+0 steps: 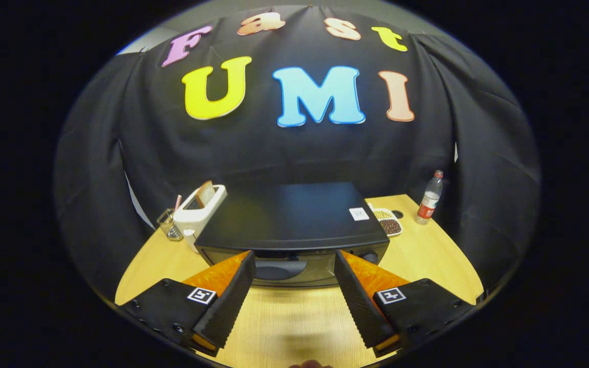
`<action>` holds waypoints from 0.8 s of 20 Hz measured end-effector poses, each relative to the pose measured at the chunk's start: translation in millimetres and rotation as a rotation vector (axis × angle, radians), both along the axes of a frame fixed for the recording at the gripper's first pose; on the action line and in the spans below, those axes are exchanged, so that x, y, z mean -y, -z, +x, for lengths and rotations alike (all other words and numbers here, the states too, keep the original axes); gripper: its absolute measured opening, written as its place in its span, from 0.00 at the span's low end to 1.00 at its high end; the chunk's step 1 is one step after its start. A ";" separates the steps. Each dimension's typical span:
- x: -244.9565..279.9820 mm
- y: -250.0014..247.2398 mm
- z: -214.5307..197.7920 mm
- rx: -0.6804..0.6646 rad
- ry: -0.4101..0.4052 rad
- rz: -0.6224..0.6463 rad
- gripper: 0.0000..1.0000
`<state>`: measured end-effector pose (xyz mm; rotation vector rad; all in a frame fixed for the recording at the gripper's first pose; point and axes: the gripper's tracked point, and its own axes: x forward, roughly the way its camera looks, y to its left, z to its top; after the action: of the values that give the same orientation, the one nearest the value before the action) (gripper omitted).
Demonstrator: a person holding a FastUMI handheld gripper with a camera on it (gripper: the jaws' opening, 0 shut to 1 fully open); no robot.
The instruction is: Open the toaster oven, put the food inside, and close the toaster oven door.
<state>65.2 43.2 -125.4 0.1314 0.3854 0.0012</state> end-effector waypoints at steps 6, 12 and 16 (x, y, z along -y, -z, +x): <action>44.5 -74.8 -56.4 0.253 0.051 -0.050 0.98; 106.0 -76.4 -105.1 0.288 0.111 -0.162 0.98; 113.7 -71.8 -111.1 0.270 0.152 -0.121 0.98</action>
<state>-45.9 -70.5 -53.5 0.0399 0.1045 -0.1528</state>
